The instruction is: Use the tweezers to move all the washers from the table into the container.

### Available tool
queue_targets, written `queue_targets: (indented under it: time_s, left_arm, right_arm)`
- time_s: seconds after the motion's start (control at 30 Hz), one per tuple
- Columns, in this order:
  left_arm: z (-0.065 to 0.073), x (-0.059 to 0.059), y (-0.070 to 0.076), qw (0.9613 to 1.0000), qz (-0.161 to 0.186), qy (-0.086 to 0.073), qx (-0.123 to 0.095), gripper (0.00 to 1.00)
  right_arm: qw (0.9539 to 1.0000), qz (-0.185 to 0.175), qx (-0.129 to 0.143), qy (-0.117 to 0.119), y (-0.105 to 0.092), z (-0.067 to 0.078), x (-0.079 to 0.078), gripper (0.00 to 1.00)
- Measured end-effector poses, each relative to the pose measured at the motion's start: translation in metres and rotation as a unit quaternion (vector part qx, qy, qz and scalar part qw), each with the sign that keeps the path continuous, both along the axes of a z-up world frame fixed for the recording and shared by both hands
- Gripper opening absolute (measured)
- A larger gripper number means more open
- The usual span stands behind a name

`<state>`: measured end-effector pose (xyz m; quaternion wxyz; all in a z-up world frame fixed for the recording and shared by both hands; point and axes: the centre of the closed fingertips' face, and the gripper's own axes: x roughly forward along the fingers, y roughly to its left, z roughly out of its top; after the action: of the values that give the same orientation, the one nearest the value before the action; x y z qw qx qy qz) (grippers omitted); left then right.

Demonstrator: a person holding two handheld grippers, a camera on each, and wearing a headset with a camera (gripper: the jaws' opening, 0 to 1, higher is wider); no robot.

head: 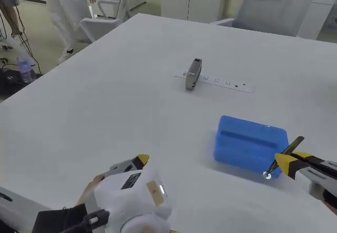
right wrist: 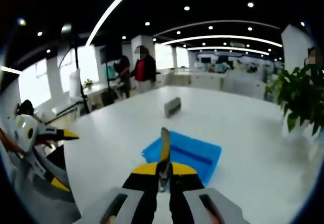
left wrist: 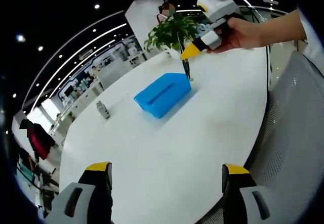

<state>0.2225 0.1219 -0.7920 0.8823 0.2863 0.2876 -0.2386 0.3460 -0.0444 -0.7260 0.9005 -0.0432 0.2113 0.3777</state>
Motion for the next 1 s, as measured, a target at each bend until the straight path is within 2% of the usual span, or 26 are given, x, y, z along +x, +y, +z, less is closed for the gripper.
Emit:
queue_targets:
  time_s: [0.3,0.53,0.6,0.7,0.77,0.87,1.0]
  left_arm:
    - [-0.001,-0.002,-0.002,0.9998,-0.011,-0.003,0.018,0.92]
    - [0.002,-0.001,-0.002,0.9997,-0.01,-0.013,0.019,0.93]
    - [0.004,0.0,0.0,0.9998,-0.003,-0.014,0.012,0.93]
    - [0.006,0.002,0.003,0.9999,0.007,-0.013,-0.002,0.93]
    - [0.006,0.003,0.003,0.9998,0.009,-0.015,-0.003,0.92]
    - [0.007,0.003,0.004,0.9998,0.012,-0.017,-0.004,0.92]
    - [0.007,0.003,0.005,0.9998,0.015,-0.014,-0.008,0.92]
  right_arm:
    - [0.9997,-0.014,0.006,-0.016,-0.001,0.014,0.019,0.03]
    - [0.9994,-0.026,0.009,-0.021,-0.003,0.013,0.04,0.04]
    - [0.9992,-0.031,0.005,-0.024,-0.003,0.012,0.048,0.04]
    - [0.9989,-0.039,0.001,-0.026,-0.005,0.009,0.06,0.04]
    - [0.9987,-0.044,0.002,-0.023,-0.006,0.005,0.065,0.04]
    - [0.9985,-0.054,-0.004,-0.012,-0.013,-0.009,0.075,0.04]
    - [0.9983,-0.058,-0.007,0.002,-0.014,-0.024,0.079,0.04]
